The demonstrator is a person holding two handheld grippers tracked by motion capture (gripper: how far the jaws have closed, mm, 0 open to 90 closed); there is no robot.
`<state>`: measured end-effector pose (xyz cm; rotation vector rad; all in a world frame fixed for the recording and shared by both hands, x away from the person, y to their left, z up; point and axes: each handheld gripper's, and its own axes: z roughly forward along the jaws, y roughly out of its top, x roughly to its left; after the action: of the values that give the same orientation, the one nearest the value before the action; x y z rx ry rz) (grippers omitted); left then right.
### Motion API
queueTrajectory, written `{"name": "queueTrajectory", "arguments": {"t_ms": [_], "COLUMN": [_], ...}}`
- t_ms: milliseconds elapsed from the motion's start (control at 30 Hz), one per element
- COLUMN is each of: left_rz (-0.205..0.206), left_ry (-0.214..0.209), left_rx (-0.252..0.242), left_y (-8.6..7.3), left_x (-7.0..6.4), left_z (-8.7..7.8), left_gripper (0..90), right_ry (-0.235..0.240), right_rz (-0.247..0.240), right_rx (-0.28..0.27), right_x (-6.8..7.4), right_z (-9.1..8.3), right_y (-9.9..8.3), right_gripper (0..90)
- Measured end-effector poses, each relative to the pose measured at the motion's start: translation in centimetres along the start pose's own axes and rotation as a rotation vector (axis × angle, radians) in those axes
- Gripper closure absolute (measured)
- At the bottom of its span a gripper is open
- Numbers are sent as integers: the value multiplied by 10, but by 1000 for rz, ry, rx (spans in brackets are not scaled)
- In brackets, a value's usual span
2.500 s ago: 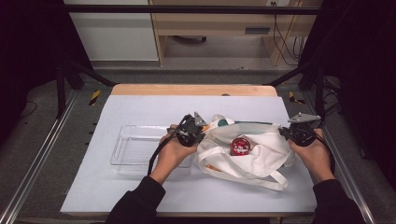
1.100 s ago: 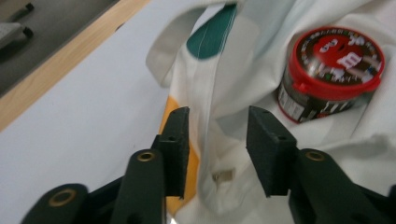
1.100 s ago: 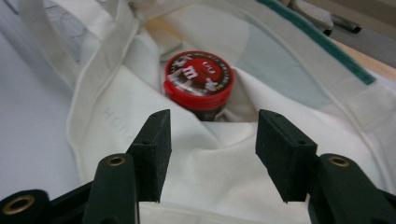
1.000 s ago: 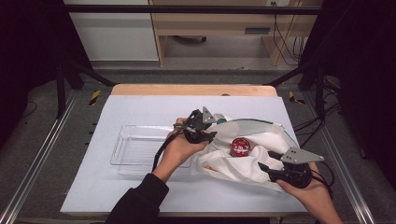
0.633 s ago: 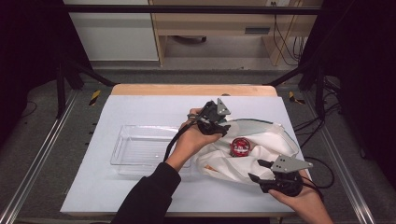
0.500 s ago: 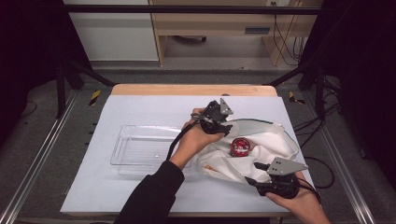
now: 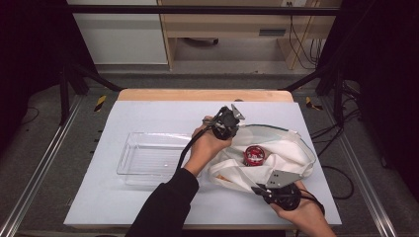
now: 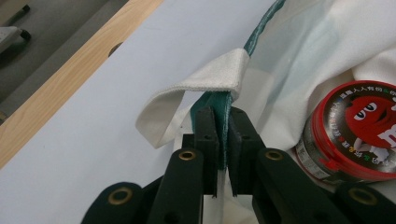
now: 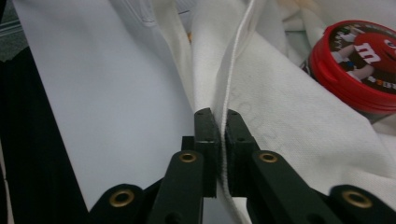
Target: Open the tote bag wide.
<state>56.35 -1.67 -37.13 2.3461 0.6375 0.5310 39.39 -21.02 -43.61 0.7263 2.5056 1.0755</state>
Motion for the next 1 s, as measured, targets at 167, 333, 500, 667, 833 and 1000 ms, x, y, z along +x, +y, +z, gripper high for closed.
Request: {"name": "queueTrajectory", "arguments": {"t_ms": [167,333,500,667,833,1000], "left_rz": [-45,-86,-90,-61,-66,-64], "left_ry": [8,0,16,66,76,81], "left_rx": [-33,-52,-62,-58,-62,-38], "left_y": [0,-2,4,17,21,19], "left_x": [10,21,26,27,29,29], "left_z": [-7,-9,-12,-18,-18,-9], "left_gripper": [878,883,884,885,885,885], "right_ry": [54,100,125,146,175,189], "right_rz": [-29,-55,-66,-77,-82,-79], "right_rx": [20,39,53,59,47,48], "right_x": [8,17,20,22,24,23], "right_z": [3,10,16,17,16,17], "right_y": [1,1,-2,-5,-6,-7], "right_gripper": [887,887,887,888,888,888]}}
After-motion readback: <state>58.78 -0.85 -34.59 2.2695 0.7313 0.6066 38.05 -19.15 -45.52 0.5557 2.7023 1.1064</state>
